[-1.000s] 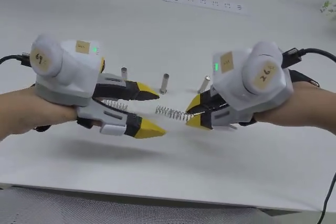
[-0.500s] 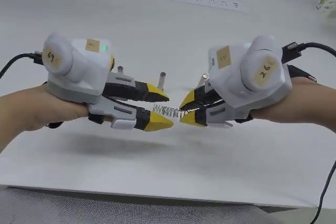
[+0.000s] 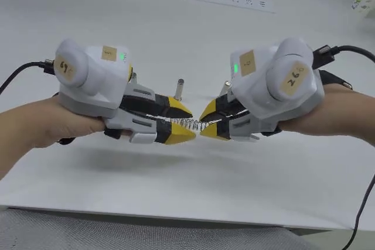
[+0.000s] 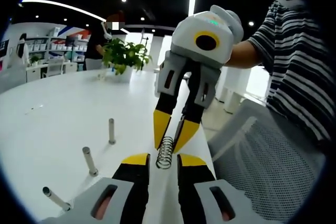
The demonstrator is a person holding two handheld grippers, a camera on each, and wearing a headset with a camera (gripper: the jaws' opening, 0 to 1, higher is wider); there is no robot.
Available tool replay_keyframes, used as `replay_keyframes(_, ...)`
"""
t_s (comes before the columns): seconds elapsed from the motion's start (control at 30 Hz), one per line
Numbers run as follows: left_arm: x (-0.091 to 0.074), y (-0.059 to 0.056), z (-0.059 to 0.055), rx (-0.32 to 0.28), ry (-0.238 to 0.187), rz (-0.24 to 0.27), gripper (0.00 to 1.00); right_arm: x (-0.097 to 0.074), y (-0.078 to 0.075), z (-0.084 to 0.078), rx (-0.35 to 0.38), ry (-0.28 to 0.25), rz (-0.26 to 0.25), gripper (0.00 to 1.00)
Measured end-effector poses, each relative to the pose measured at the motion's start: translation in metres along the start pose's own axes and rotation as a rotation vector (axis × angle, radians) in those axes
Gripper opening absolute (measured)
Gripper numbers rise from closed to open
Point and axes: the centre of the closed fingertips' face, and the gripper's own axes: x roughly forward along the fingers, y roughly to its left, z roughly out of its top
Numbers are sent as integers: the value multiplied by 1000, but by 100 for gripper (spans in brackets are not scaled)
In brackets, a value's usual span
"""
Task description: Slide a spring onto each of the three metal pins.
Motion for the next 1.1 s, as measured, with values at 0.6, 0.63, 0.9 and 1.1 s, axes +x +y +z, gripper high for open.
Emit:
replay_keyframes(0.6,2,-2,2,-20,-25,-10,3,-1,2,2,16,-19,4,8)
replay_keyframes(0.63,2,-3,1,-24,-25,-15,3,-1,2,2,16,-19,6,8)
replay_keyframes(0.9,2,-6,1,-6,-21,-29,2,-1,4,2,18,-26,9,8)
replay_keyframes(1.1,1,-7,2,-5,-19,-36,2,-1,5,3,15,-35,10,8)
